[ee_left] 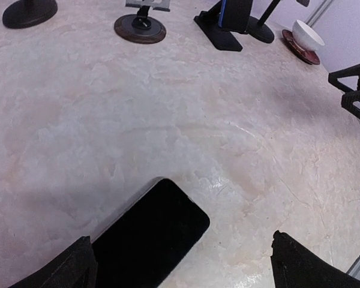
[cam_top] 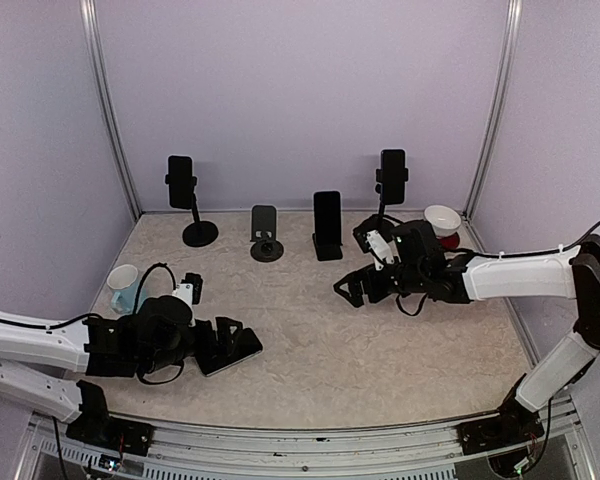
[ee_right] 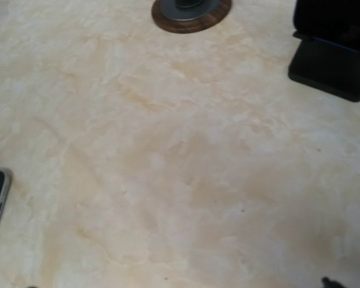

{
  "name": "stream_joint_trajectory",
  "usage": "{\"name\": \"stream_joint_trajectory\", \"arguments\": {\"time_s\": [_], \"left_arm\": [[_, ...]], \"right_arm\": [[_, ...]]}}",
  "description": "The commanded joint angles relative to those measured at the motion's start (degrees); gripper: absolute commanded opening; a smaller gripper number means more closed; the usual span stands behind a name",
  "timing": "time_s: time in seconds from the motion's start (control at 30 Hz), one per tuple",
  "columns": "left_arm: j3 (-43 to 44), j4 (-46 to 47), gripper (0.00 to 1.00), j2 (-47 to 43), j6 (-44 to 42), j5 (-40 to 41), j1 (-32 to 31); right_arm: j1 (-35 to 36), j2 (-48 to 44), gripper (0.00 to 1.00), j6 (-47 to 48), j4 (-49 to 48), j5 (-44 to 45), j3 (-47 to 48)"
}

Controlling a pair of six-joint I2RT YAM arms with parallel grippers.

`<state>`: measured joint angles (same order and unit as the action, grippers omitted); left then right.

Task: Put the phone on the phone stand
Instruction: Move the phone to the center of the board.

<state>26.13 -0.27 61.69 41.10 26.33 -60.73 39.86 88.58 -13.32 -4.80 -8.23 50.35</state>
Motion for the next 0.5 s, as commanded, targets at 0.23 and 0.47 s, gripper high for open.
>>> {"name": "stream_joint_trajectory", "arguments": {"time_s": [0.23, 0.47], "left_arm": [[-0.6, -14.0, 0.99, -1.0, 34.2, 7.9, -7.9], [4.0, -26.1, 0.99, 6.4, 48.3, 13.7, -12.2]], "right_arm": [[1.4, 0.9, 1.0, -1.1, -2.7, 1.1, -1.5], [1.5, 1.9, 1.0, -1.3, -3.0, 1.2, -1.5]]}}
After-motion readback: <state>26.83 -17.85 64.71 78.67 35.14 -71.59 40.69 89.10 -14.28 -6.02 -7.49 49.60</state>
